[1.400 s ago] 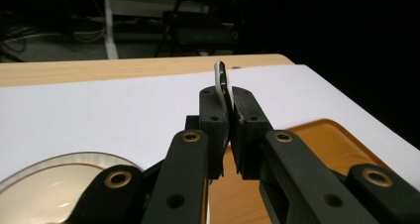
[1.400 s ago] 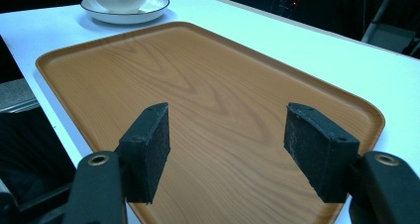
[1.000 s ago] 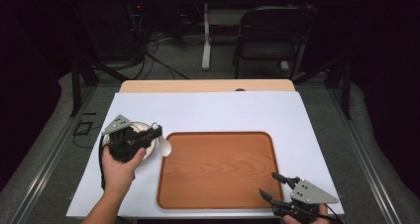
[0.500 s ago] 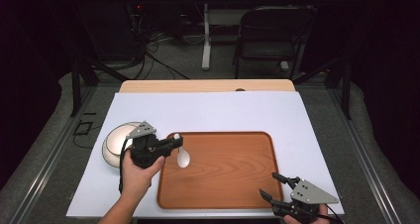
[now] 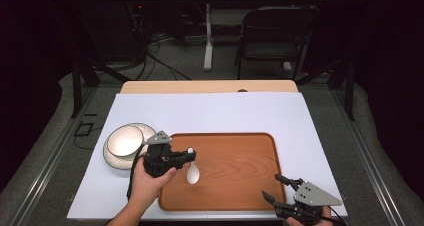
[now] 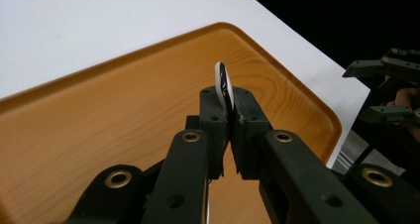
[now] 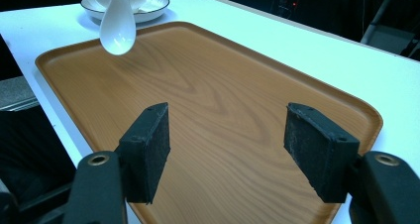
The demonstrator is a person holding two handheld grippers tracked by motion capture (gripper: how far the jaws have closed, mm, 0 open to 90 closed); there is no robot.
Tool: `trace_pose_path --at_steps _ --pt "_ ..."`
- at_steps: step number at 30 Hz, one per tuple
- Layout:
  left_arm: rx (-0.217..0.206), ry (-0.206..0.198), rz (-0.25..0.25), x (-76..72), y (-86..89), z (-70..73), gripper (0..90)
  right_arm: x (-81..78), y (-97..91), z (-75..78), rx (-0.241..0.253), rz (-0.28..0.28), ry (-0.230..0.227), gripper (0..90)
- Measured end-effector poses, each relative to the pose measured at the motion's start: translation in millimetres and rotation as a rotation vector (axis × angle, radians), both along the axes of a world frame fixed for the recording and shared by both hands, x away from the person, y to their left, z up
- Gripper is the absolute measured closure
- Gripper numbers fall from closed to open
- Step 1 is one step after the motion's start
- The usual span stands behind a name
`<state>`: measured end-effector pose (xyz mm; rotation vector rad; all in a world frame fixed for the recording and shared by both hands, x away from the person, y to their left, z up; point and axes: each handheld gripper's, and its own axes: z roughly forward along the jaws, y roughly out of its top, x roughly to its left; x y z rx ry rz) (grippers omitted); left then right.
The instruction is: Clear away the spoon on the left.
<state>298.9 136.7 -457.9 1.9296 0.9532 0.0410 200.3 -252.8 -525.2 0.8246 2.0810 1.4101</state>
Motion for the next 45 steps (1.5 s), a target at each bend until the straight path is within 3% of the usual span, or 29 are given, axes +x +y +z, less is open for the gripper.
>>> trace_pose_path --at_steps 10,17,25,29,38,45 --pt "0.006 0.114 -0.004 10.5 -3.0 -16.0 84.8 0.6 0.1 -0.3 -0.001 0.003 0.003 34.3" --pt "0.015 0.181 0.043 22.4 -2.4 -24.7 84.8 0.7 0.3 -0.4 -0.001 0.002 0.006 34.3" --pt "0.050 0.207 0.108 35.1 -5.7 -26.3 83.1 0.9 0.5 -0.6 0.001 0.003 0.007 34.3" --pt "0.087 0.219 0.145 43.4 -9.3 -29.4 81.5 1.0 0.5 -0.7 0.001 0.003 0.008 34.3" --pt "0.087 0.304 0.178 63.5 -12.5 -44.9 79.4 1.3 0.2 -0.9 -0.002 0.003 0.010 34.3" --pt "0.070 0.348 0.205 73.2 -10.3 -59.0 77.6 1.5 0.3 -1.1 -0.004 0.005 0.015 34.3"
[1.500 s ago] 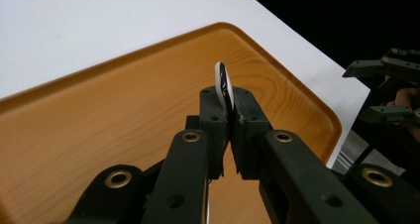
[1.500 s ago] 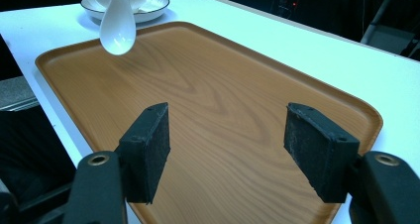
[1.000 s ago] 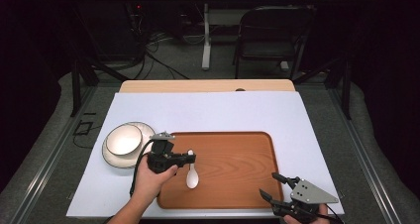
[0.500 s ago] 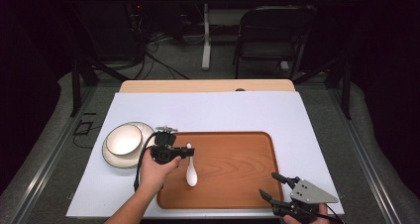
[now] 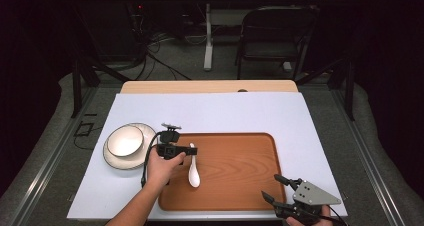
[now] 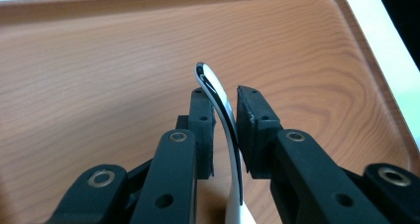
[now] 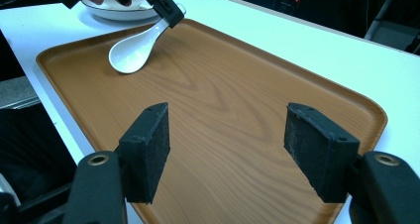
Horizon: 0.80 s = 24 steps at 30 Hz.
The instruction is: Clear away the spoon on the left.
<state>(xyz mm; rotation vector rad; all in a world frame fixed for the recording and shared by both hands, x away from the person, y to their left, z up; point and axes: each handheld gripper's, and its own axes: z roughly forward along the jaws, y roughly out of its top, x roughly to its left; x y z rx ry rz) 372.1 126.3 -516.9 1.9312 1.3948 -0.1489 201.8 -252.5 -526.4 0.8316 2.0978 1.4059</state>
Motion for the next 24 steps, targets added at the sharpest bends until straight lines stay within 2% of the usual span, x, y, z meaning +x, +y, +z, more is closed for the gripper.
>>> trace_pose_path --at_steps 13,20,24 --pt "0.005 0.051 0.027 10.0 6.9 -19.3 74.5 -0.1 -0.7 0.1 0.000 0.001 -0.003 34.3" --pt "0.012 0.056 0.035 9.9 9.6 -21.1 72.7 -0.4 -0.7 0.3 0.000 0.002 -0.004 34.3" --pt "0.044 0.043 0.036 8.3 10.0 -19.0 69.7 -0.3 -0.5 0.1 0.000 0.002 -0.003 34.3"
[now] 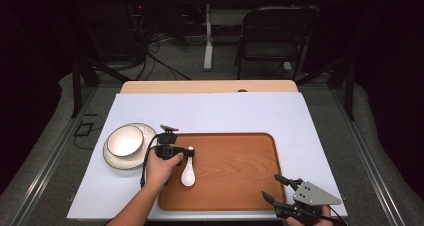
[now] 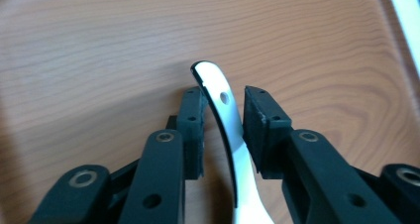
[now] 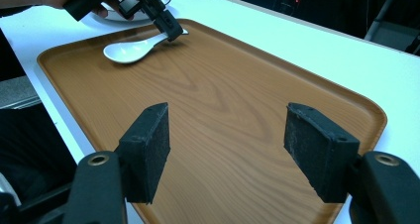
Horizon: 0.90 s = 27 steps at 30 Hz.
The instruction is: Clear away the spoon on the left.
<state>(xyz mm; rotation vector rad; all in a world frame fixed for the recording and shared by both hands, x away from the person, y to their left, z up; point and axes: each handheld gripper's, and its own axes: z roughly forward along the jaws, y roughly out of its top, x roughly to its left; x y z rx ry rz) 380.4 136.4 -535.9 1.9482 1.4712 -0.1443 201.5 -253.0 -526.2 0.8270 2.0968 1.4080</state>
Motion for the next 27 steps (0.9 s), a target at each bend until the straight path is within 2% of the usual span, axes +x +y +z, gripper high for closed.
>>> trace_pose_path --at_steps 15,21,27 --pt "0.077 -0.078 0.020 -5.8 6.2 11.4 55.1 -0.1 0.2 0.2 0.003 0.000 0.000 34.3" --pt "0.111 -0.112 0.016 -9.2 7.6 18.7 52.9 0.5 0.0 0.1 0.006 0.001 0.001 34.3" --pt "0.150 -0.164 0.011 -12.4 10.4 29.4 50.3 0.9 -0.5 -0.1 0.008 -0.001 0.003 34.3"
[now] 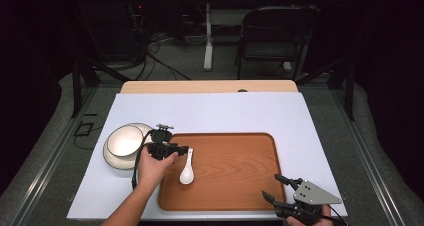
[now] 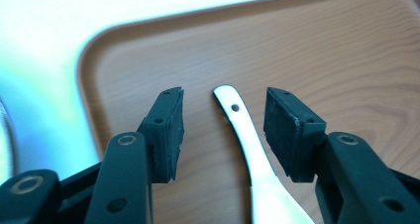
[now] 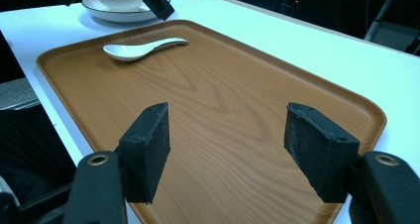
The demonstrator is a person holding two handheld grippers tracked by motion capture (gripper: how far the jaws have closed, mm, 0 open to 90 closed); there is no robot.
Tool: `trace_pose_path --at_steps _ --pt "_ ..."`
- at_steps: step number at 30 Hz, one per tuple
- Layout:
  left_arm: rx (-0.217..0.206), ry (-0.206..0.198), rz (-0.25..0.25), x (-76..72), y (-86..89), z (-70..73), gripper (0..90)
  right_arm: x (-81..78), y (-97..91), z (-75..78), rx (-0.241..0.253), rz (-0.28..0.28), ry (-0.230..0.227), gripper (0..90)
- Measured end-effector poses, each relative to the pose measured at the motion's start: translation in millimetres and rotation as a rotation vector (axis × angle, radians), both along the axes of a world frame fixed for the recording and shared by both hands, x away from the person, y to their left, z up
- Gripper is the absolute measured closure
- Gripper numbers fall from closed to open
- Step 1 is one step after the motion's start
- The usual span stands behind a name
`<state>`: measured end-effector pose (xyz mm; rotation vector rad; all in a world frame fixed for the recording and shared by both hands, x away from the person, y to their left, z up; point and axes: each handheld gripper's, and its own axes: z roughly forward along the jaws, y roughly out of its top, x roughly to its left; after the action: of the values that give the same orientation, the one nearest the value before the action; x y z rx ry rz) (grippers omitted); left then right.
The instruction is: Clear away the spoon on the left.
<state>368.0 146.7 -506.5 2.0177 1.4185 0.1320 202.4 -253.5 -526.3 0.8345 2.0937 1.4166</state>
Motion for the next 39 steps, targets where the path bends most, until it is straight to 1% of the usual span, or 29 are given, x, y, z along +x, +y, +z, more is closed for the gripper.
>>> trace_pose_path --at_steps 5,10,14,20,24,26,31,33,35,37,39 --pt "0.002 -0.033 -0.001 -3.2 5.6 12.0 49.2 -0.3 -0.6 -0.3 -0.002 -0.003 0.000 34.3" --pt "0.027 -0.078 0.007 -7.6 16.1 26.2 47.8 -1.2 -1.0 -0.3 -0.002 -0.006 0.000 34.3" --pt "0.038 -0.111 0.025 -12.2 31.0 37.9 47.4 -0.4 -0.7 -0.3 -0.002 -0.006 0.001 34.3" --pt "0.027 -0.159 0.083 -20.8 60.0 54.8 47.0 -0.7 0.1 -0.2 -0.003 -0.005 -0.003 34.3" --pt "0.021 -0.180 0.123 -26.6 80.9 62.4 47.0 -0.7 0.9 -0.1 -0.005 -0.006 -0.001 34.2" --pt "0.017 -0.180 0.143 -29.5 92.0 65.4 47.0 -0.7 1.0 -0.1 -0.005 -0.007 -0.001 34.3" --pt "0.013 -0.195 0.196 -37.8 115.3 69.0 47.0 -0.7 0.7 0.0 -0.007 -0.008 0.000 34.3" --pt "0.011 -0.201 0.217 -41.2 122.6 69.7 47.1 -0.8 0.8 0.0 -0.008 -0.006 -0.001 34.3" --pt "0.007 -0.204 0.227 -44.5 129.2 70.4 47.1 -1.0 0.9 0.1 -0.009 -0.005 -0.002 34.3" --pt "0.013 -0.204 0.236 -47.9 134.1 70.6 47.0 -1.1 1.1 0.1 -0.007 -0.006 0.000 34.3" --pt "0.013 -0.202 0.237 -51.3 137.7 69.8 47.1 -1.1 1.2 0.1 -0.006 -0.007 -0.002 34.3"
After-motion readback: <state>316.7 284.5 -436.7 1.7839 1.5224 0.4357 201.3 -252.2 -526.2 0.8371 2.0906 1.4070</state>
